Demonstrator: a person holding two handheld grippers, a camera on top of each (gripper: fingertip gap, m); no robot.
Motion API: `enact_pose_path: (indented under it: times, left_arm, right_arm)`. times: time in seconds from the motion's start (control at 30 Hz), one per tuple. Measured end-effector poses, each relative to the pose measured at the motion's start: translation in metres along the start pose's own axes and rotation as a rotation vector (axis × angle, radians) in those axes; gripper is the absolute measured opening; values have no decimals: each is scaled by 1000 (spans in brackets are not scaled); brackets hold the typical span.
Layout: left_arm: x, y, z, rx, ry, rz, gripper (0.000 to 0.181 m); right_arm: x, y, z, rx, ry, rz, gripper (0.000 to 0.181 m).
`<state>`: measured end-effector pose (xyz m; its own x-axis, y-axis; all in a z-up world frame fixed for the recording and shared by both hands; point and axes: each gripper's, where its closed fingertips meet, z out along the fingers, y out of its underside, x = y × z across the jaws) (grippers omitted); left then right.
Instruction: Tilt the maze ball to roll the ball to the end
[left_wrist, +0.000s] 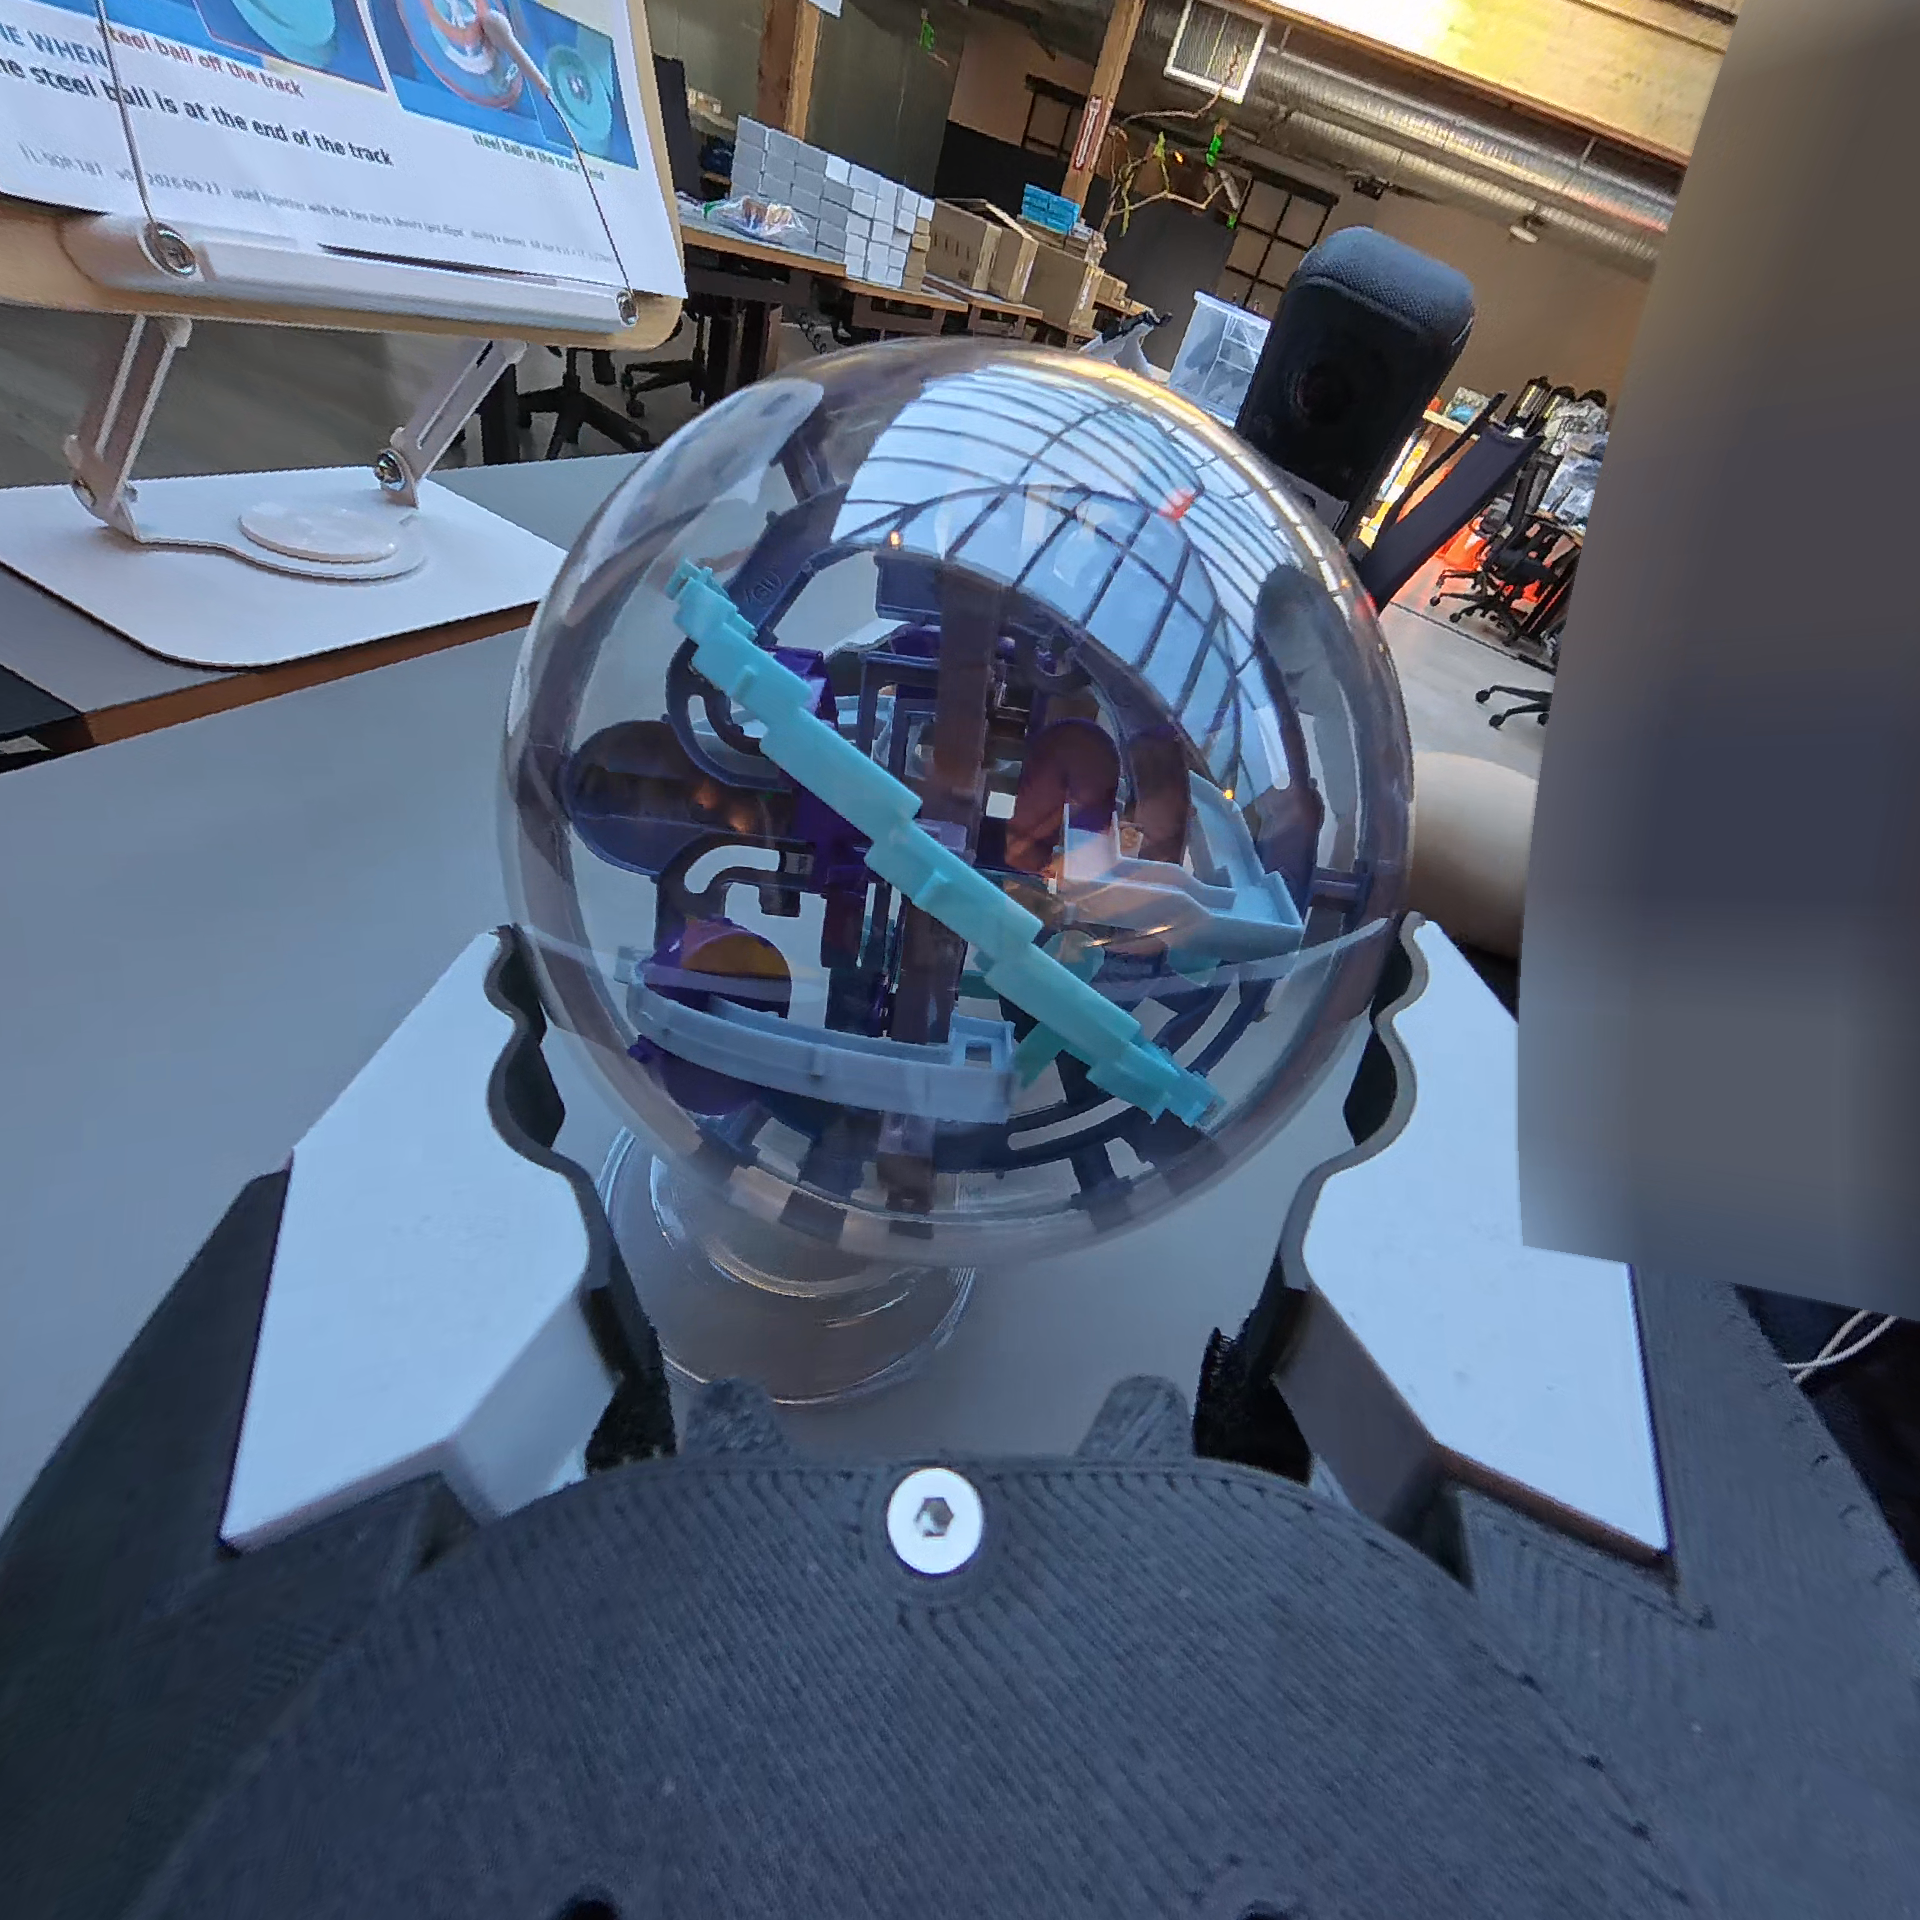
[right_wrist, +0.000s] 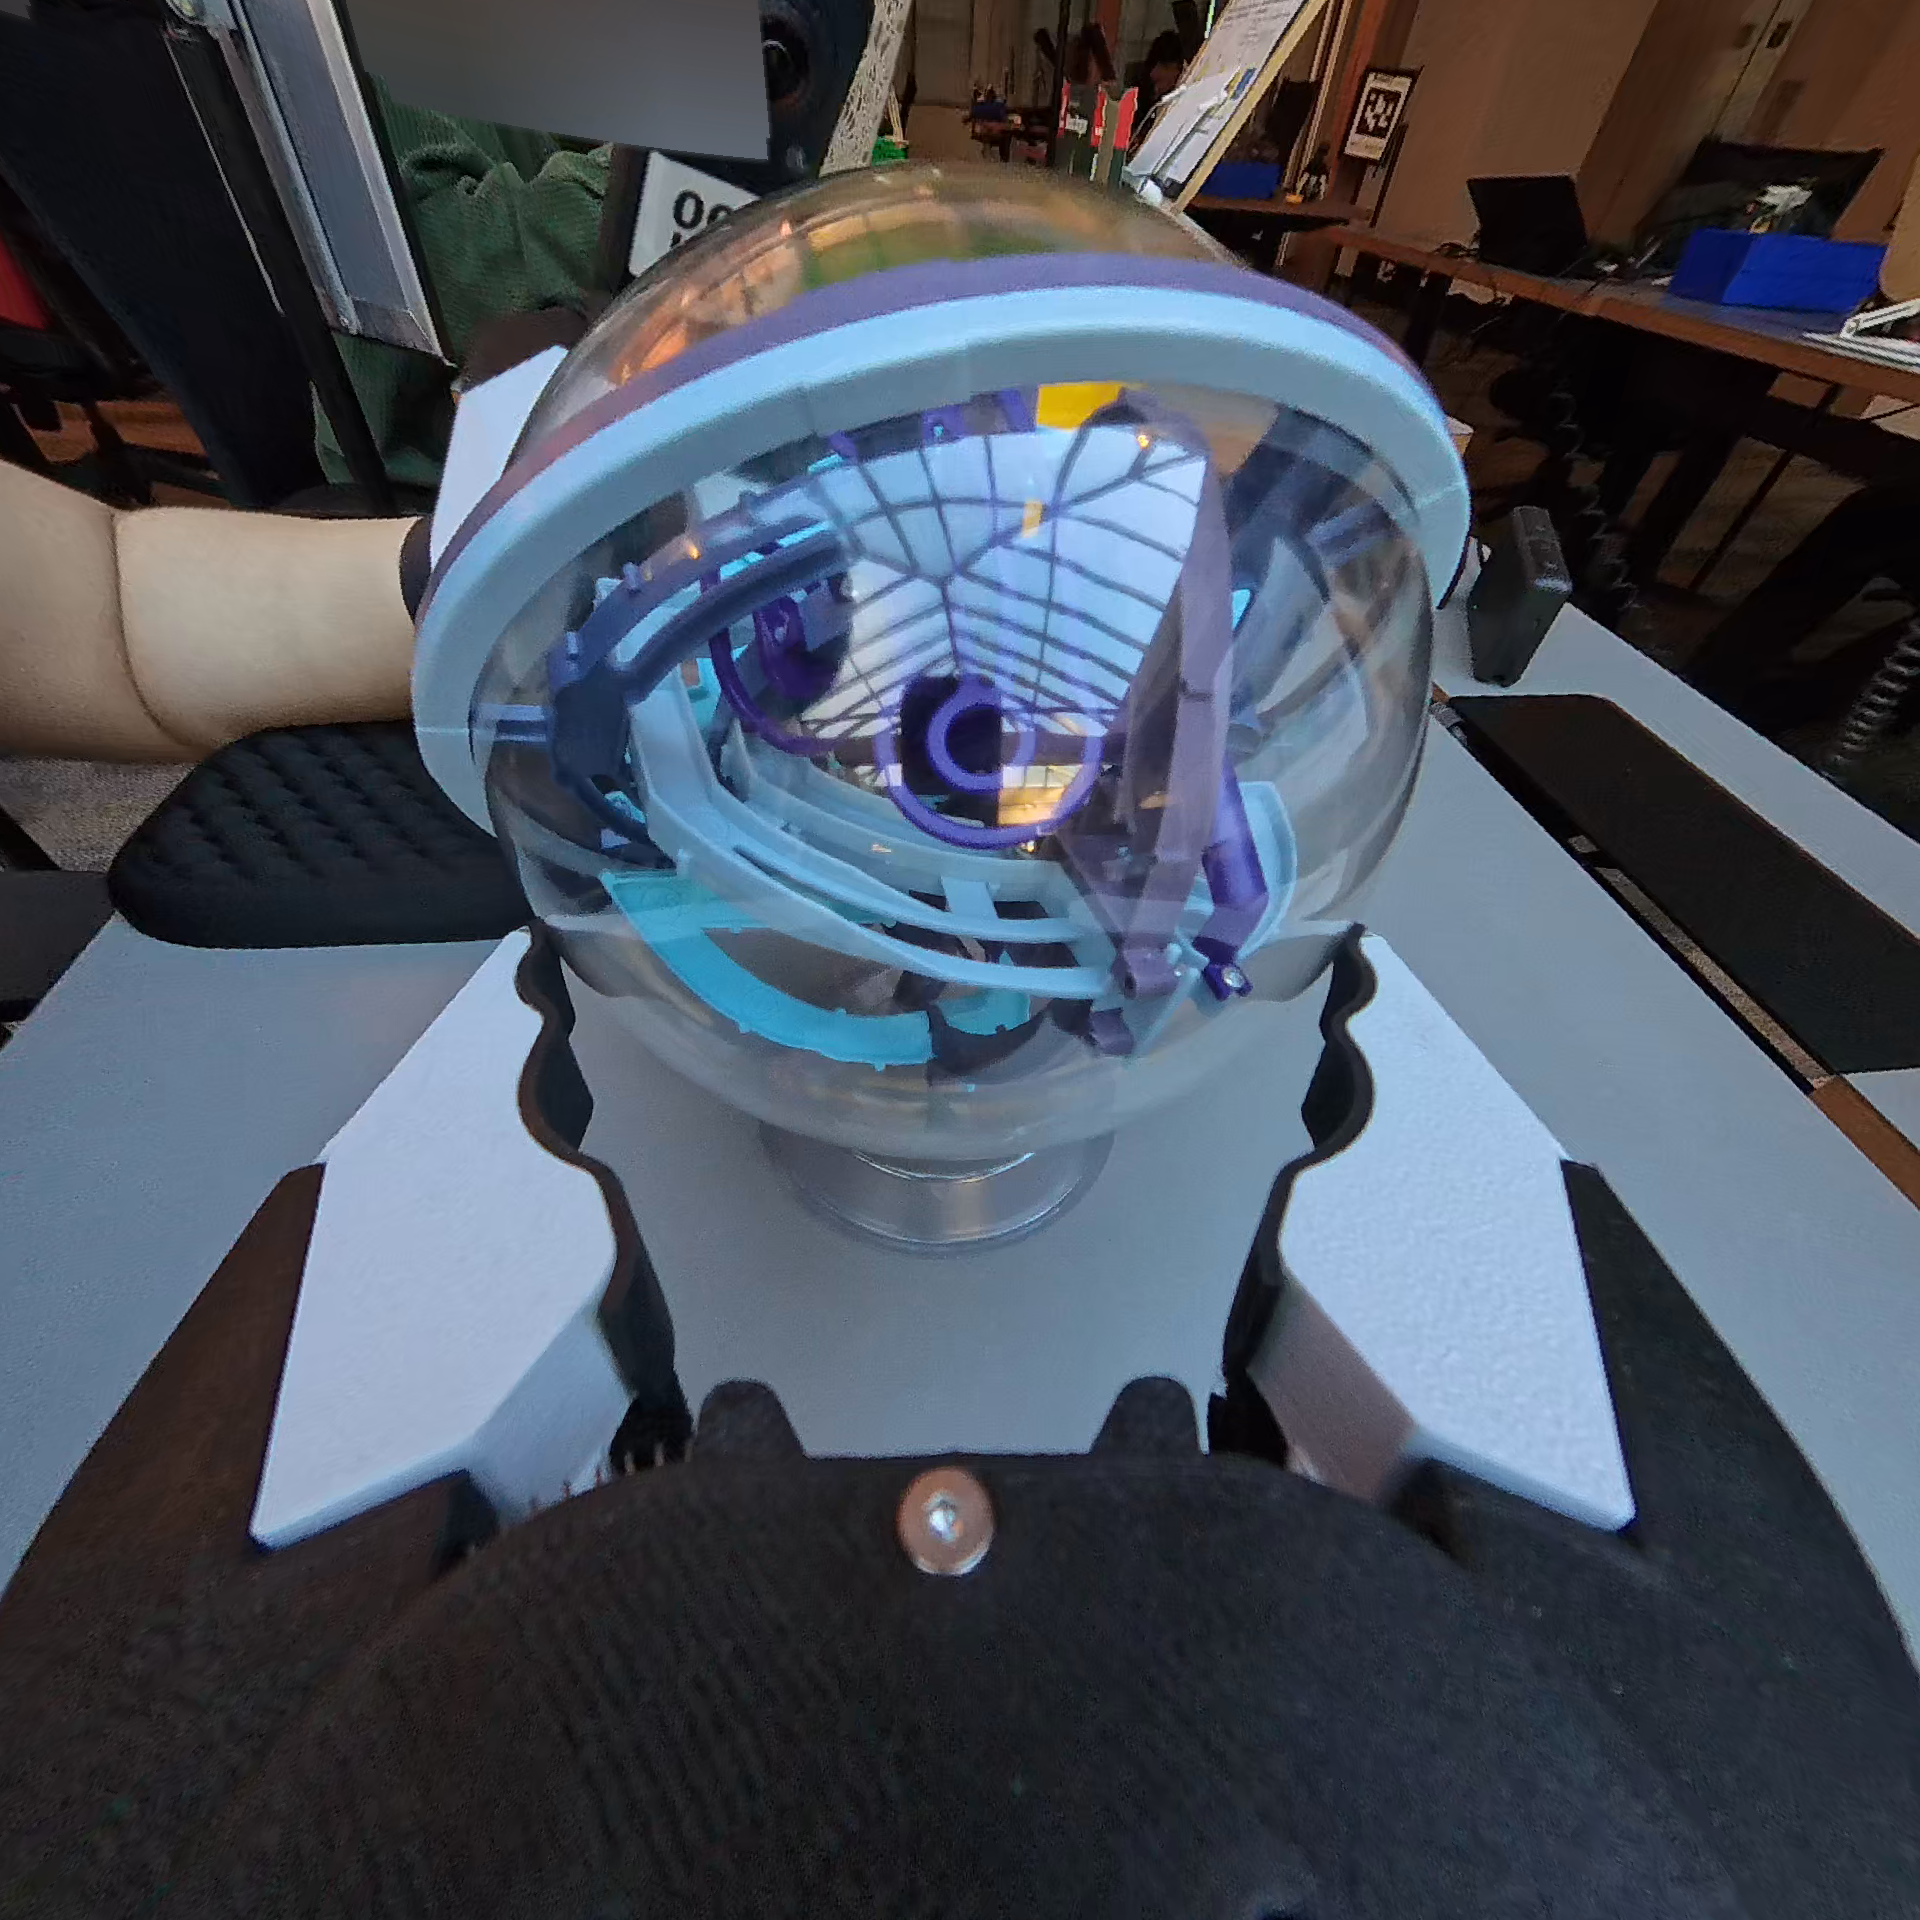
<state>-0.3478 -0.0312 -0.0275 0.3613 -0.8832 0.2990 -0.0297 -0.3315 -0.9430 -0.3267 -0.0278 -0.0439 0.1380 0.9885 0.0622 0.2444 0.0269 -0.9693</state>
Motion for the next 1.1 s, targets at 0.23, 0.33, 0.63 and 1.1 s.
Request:
enact_pose_path:
  times: [0.23,0.33,0.63,1.1]
  left_arm:
    - [8,-19,1,5,34,-47,153]
    - [16,-34,4,23,75,-53,152]
    - [44,-83,17,17,164,-24,154]
    - [57,-108,31,-35,140,41,153]
  right_arm:
    - [1,-21,-10,-1,10,31,142]
    - [2,-37,-20,3,38,25,142]
    - [3,-84,-57,34,135,19,142]
    - [7,-100,-78,100,158,9,141]
